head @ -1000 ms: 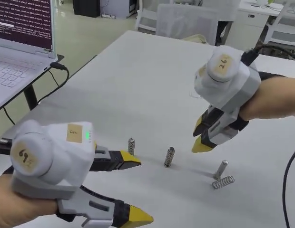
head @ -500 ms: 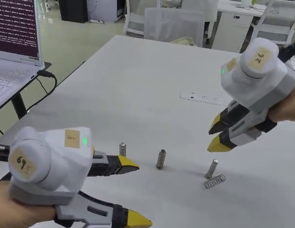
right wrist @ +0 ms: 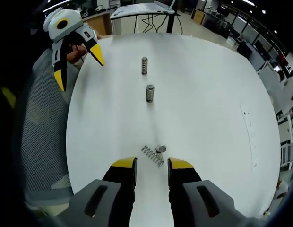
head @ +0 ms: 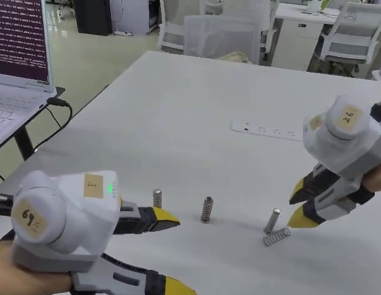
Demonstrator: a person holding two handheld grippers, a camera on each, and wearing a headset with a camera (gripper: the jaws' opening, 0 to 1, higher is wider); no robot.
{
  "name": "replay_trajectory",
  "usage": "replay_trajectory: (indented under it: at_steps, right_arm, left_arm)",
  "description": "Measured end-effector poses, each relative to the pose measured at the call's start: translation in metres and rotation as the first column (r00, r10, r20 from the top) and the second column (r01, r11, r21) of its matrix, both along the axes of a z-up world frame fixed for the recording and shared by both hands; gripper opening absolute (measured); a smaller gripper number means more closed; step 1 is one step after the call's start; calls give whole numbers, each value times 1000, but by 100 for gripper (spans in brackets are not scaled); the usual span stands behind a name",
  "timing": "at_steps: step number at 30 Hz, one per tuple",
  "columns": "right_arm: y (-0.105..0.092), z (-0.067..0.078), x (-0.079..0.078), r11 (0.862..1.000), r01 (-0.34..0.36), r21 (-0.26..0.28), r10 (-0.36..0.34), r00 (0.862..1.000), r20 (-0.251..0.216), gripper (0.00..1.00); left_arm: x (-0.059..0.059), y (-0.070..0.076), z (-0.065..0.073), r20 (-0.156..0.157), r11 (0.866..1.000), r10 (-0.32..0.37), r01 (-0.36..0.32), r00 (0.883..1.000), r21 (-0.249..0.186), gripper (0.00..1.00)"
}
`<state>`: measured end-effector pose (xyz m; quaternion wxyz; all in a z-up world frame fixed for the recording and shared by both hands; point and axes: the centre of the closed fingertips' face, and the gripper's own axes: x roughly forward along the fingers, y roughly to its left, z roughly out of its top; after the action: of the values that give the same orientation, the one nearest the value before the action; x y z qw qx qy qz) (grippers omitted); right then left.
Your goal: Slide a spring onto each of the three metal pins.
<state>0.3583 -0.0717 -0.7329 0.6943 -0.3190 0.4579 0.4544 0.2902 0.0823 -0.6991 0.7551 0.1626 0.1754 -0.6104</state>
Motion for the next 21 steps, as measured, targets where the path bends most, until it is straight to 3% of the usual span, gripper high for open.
replay_trajectory:
  at_steps: [11, 21]
  right_arm:
    - [-9, -38, 6, 999, 31, 21, -30, 998, -49, 22]
    - [-3, -49, 12, 999, 31, 37, -29, 998, -54, 22]
  left_arm:
    - [0, 1, -2, -8, 1000, 3, -3, 1000, 6, 50]
    - [1, 2, -4, -15, 1000, 7, -7, 1000, 8, 49]
